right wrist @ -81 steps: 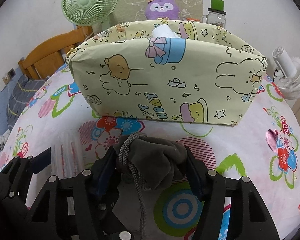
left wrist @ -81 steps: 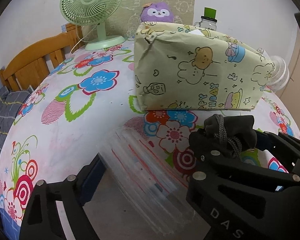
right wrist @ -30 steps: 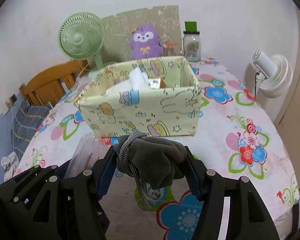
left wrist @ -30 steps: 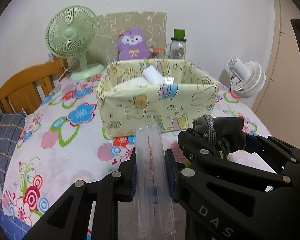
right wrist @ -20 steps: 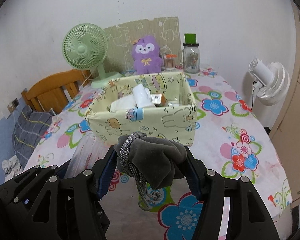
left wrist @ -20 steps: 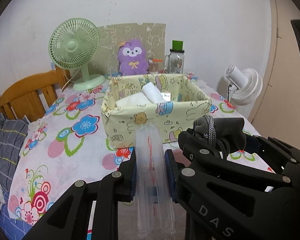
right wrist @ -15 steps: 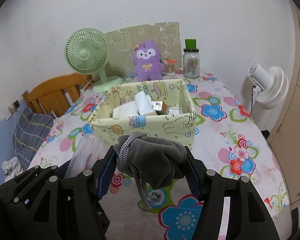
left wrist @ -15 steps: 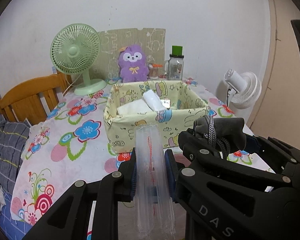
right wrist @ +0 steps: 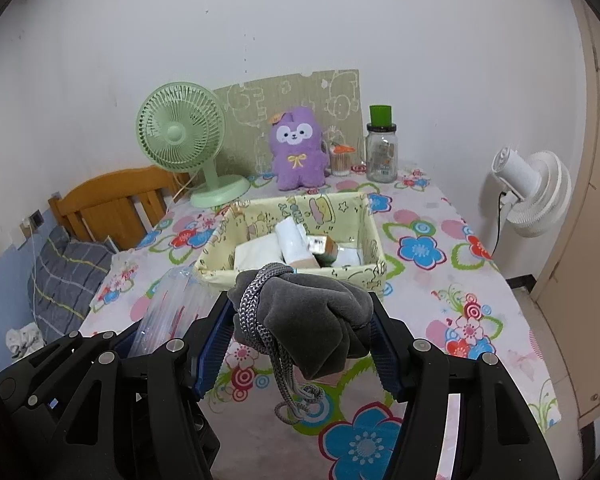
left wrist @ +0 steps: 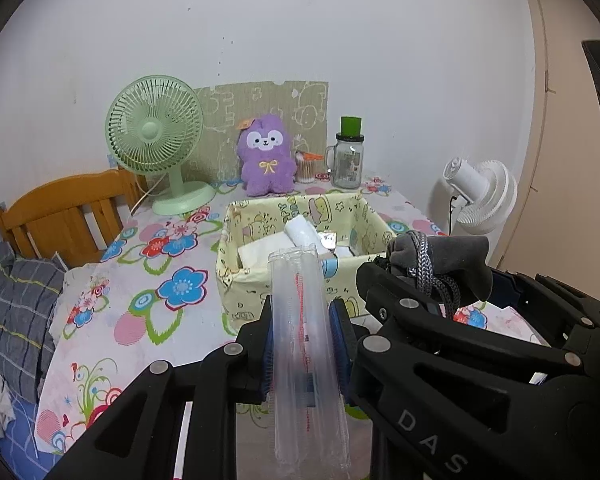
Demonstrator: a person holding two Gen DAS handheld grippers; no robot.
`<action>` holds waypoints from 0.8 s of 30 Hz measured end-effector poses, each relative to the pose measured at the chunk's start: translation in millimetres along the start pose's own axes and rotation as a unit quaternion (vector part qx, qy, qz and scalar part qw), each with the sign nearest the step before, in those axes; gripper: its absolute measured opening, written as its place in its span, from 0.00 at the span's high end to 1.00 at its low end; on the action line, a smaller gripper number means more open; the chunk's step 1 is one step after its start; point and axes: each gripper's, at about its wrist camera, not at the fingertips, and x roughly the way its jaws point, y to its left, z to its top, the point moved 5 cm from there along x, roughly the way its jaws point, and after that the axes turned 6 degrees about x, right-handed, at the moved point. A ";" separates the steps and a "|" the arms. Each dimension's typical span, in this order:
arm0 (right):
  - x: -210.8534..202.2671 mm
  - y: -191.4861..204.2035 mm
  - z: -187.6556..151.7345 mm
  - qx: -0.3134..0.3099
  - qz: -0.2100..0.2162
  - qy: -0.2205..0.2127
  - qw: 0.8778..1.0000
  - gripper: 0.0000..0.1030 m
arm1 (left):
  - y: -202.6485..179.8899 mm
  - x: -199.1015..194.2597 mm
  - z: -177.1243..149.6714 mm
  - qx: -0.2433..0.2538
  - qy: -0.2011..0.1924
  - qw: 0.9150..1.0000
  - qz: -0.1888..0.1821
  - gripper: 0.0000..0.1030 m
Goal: Organize soft objects
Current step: 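Lift and carry the pencil case and grey hat over the basket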
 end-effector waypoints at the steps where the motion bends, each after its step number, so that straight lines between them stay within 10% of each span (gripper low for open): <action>1: -1.3 0.1 1.3 0.000 0.000 -0.001 1.000 0.36 | -0.1 -1.3 1.2 0.000 -0.001 1.000 0.000 0.76; 24: -20.2 6.2 40.1 -0.007 0.000 -0.035 0.999 0.36 | 2.9 -14.0 39.9 0.008 -0.034 0.999 0.001 0.76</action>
